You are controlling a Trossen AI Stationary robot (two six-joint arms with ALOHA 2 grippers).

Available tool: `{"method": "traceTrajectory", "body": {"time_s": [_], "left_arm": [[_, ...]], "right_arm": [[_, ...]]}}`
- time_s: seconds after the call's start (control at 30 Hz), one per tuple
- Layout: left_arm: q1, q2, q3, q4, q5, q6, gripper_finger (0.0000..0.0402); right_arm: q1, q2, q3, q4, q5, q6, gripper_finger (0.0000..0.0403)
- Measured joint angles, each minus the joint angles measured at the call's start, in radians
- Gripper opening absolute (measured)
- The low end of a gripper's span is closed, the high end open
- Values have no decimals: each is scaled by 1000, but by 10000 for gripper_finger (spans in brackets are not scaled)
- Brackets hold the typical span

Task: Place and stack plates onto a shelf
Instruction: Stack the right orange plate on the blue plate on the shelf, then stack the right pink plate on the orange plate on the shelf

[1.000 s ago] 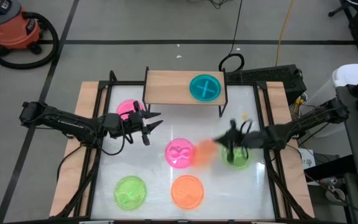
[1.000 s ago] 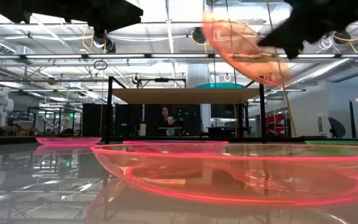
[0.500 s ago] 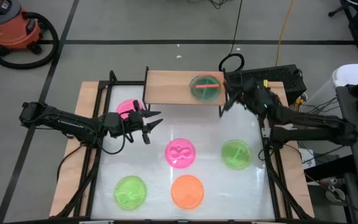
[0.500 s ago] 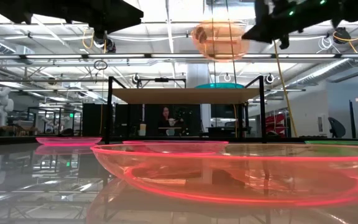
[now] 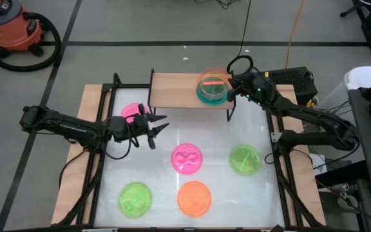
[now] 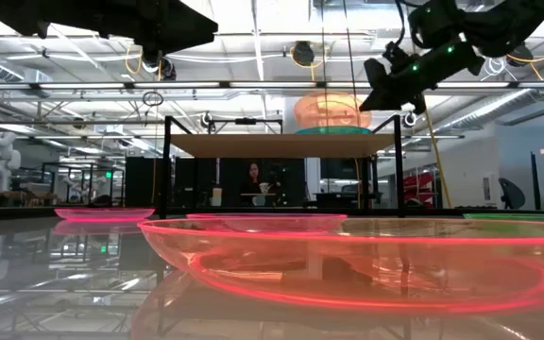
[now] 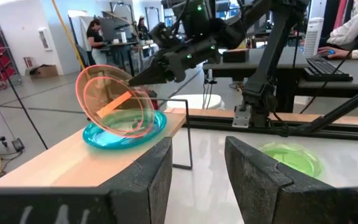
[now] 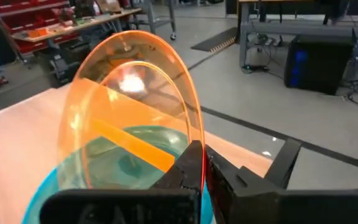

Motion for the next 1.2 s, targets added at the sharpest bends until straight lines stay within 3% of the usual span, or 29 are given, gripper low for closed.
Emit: {"method": "traceTrajectory", "body": {"time_s": [0.2,0.43,0.63,0.83,1.1,1.2], "left_arm": [[0,0,0,-8,0,-10,154],[0,0,0,-8,0,-10,154],[-1,0,0,-12,36,-15,154],[-28,0,0,-17,82,1,154],[-104,0,0,-38,82,133,154],[-143,26,13,-40,79,180,154]], "right_arm": [[-6,19,0,-1,-2,-6,20],[-6,-4,0,0,-52,-30,111],[8,-119,0,0,-119,-79,167],[79,-274,-4,-75,-257,-55,163],[294,-393,-124,-90,-256,-105,147],[400,-394,-160,-76,-162,-134,146]]}}
